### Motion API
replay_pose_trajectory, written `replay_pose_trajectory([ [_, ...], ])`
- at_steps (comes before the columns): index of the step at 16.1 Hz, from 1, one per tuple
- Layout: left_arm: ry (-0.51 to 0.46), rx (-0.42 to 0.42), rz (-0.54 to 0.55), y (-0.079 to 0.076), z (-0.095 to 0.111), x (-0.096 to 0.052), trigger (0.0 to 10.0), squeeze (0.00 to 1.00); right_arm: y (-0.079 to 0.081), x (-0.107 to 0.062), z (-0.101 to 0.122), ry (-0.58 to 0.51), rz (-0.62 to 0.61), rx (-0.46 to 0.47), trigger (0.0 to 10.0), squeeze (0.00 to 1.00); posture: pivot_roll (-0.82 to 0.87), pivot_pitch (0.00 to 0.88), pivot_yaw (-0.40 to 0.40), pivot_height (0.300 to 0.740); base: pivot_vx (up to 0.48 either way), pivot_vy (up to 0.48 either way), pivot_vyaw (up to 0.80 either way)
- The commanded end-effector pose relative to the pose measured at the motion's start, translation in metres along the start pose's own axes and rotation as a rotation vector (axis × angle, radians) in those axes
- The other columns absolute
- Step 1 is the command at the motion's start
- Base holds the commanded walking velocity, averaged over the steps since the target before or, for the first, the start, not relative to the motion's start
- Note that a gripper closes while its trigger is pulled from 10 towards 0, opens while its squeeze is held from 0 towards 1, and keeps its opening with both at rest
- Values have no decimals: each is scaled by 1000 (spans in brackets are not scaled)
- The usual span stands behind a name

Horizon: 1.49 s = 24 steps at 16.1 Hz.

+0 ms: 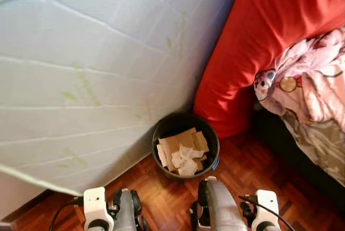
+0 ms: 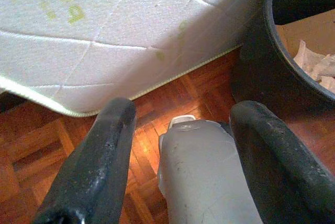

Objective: Clean up the room

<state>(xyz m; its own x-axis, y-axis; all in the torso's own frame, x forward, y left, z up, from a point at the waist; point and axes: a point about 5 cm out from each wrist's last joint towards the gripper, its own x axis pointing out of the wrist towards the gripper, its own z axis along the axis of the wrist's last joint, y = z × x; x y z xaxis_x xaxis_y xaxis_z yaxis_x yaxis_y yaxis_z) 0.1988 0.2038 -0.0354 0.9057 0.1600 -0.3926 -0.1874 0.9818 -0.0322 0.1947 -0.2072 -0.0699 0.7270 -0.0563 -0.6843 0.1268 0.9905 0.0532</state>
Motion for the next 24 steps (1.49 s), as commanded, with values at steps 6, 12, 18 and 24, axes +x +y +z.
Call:
replay_pose_trajectory([
  [6,37,1,18,2,-11,-3,10000,0,0,-2,-8,33,3,-3,10000,0,7,209,-23,614,-87,0,0],
  [12,78,-6,21,0,-20,-5,10000,0,2,-4,-13,52,36,-19,10000,0,13,217,-24,669,0,0,0],
  [18,147,-5,43,8,-29,-6,10000,0,4,-3,-13,67,41,-27,10000,0,20,209,-17,724,0,0,0],
  [24,245,32,14,7,-29,6,10000,0,10,5,3,56,25,-22,10000,0,6,121,1,740,0,0,0],
])
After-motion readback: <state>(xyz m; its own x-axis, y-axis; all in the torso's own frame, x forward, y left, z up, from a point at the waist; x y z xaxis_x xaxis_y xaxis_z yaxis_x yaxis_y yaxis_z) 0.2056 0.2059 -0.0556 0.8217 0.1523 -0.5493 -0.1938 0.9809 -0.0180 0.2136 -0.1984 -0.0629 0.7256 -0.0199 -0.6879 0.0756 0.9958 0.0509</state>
